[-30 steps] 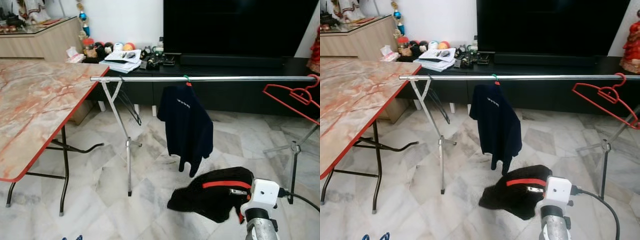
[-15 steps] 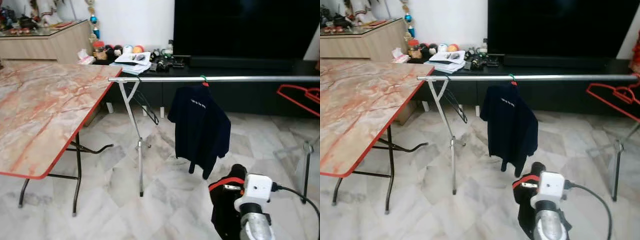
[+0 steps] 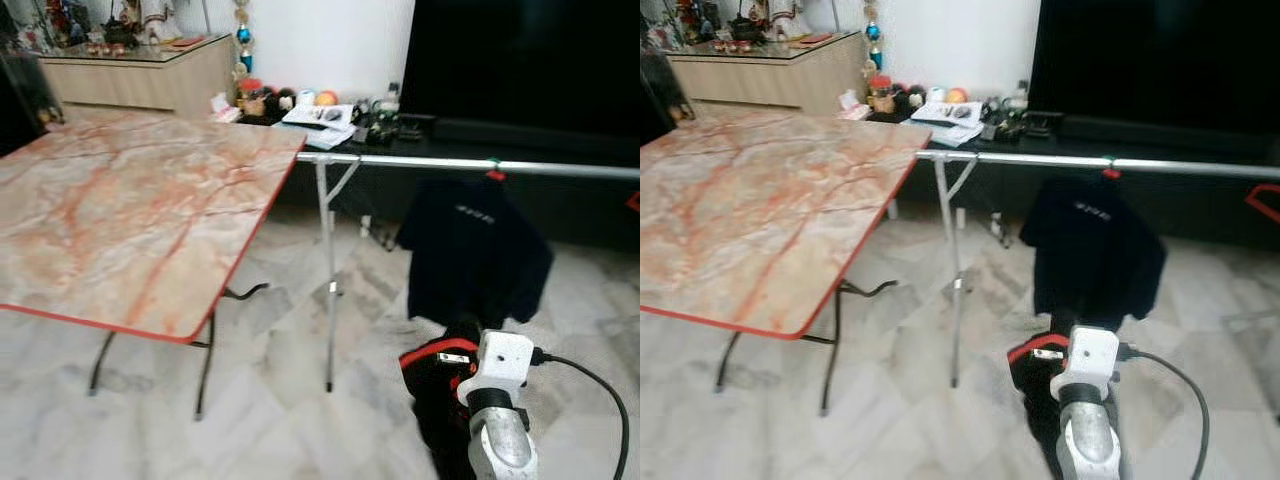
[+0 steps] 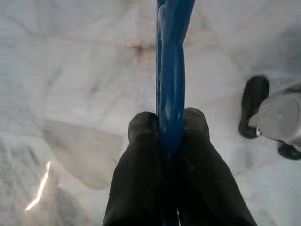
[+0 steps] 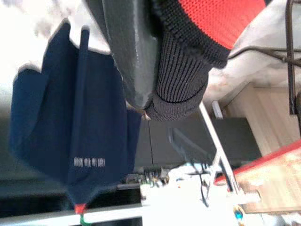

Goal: Hang hanger

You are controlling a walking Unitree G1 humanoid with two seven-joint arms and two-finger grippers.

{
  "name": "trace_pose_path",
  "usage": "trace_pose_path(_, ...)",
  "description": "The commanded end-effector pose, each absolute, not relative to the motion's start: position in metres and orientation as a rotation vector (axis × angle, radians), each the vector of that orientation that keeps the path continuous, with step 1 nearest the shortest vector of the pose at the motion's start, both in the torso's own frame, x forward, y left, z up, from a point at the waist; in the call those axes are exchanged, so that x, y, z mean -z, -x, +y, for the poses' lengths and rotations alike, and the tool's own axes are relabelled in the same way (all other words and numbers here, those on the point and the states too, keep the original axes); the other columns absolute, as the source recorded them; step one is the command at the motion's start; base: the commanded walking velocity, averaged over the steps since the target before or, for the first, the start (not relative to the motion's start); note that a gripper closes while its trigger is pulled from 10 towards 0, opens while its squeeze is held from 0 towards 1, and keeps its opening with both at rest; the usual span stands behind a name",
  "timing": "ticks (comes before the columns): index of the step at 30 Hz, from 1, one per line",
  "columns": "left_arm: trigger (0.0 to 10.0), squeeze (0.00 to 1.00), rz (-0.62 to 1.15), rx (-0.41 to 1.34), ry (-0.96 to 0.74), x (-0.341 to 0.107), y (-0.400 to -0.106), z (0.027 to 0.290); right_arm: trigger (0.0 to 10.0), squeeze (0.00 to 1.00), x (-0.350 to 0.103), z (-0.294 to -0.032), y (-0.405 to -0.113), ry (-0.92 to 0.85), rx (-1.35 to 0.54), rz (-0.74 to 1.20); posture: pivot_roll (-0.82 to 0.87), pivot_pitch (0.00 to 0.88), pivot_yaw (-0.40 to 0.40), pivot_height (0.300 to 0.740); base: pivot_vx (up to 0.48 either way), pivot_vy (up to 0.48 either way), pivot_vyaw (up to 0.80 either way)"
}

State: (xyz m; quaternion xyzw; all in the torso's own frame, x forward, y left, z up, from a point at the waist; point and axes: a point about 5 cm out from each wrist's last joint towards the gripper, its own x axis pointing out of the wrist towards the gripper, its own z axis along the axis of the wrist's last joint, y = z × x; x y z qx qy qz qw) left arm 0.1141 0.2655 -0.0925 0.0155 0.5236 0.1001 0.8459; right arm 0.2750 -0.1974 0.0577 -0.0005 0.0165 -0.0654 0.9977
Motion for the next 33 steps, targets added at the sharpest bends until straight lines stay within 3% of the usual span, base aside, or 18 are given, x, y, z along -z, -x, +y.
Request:
trace_pose_path(1, 10.0, 0.00, 1.103, -0.225, -0.029, 0.091, -0.116, 0.269, 10.0, 0.00, -0.065, -0.199, -0.279, -0.011, 0.135, 0.004, -0.03, 0.000, 0.030, 0.740, 0.000, 0.439, 0.00)
trace_pose_path(33, 10.0, 0.00, 1.091, -0.239, 0.004, 0.092, -0.120, 0.264, 10.0, 0.00, -0.072, -0.189, -0.286, -0.006, 0.082, -0.010, -0.01, 0.000, 0.005, 0.740, 0.000, 0.438, 0.07)
